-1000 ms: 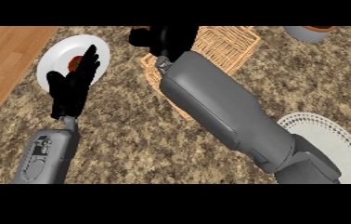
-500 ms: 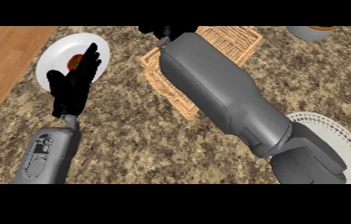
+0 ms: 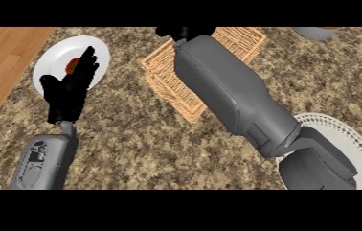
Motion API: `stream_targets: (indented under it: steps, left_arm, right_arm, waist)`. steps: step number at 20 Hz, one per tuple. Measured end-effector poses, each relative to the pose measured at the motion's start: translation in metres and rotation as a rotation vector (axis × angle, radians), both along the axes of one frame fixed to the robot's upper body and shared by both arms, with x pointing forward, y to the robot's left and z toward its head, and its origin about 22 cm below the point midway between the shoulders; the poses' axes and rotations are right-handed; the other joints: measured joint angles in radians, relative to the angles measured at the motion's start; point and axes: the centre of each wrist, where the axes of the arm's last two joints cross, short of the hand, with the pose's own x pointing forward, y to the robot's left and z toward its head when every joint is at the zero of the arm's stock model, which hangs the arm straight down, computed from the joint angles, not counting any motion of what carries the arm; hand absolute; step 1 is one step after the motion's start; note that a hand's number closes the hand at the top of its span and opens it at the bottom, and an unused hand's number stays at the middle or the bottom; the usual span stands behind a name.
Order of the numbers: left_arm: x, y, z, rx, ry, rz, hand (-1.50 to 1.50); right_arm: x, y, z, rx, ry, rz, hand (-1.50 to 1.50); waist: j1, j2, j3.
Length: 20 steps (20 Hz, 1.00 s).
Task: Pick the croissant from the placemat and place it in the basket
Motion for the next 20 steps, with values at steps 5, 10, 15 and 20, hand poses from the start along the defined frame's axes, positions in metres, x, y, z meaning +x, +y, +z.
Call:
stream_targets:
  steps: [5, 10, 15, 20]
  left_arm:
    - [-0.004, 0.005, -0.005, 0.001, 0.005, 0.015, 0.0]
    - [-0.003, 0.011, -0.001, 0.0, 0.006, 0.024, 0.0]
    - [-0.002, 0.009, 0.0, -0.002, 0.003, 0.026, 0.0]
    - [-0.003, 0.011, 0.0, -0.005, -0.002, 0.03, 0.0]
  right_arm:
    - [0.0, -0.003, -0.006, 0.07, 0.006, 0.006, 1.5]
    - [0.007, -0.01, -0.026, -0.274, 0.048, 0.011, 1.5]
    - [0.011, -0.011, -0.022, -0.563, 0.065, 0.013, 1.5]
    - [0.012, -0.005, -0.01, -0.674, 0.088, 0.016, 1.5]
  waist:
    - [-0.018, -0.003, 0.001]
    - [-0.026, -0.006, -0.003]
    - [-0.026, -0.005, -0.002]
    - [-0.031, -0.005, 0.0]
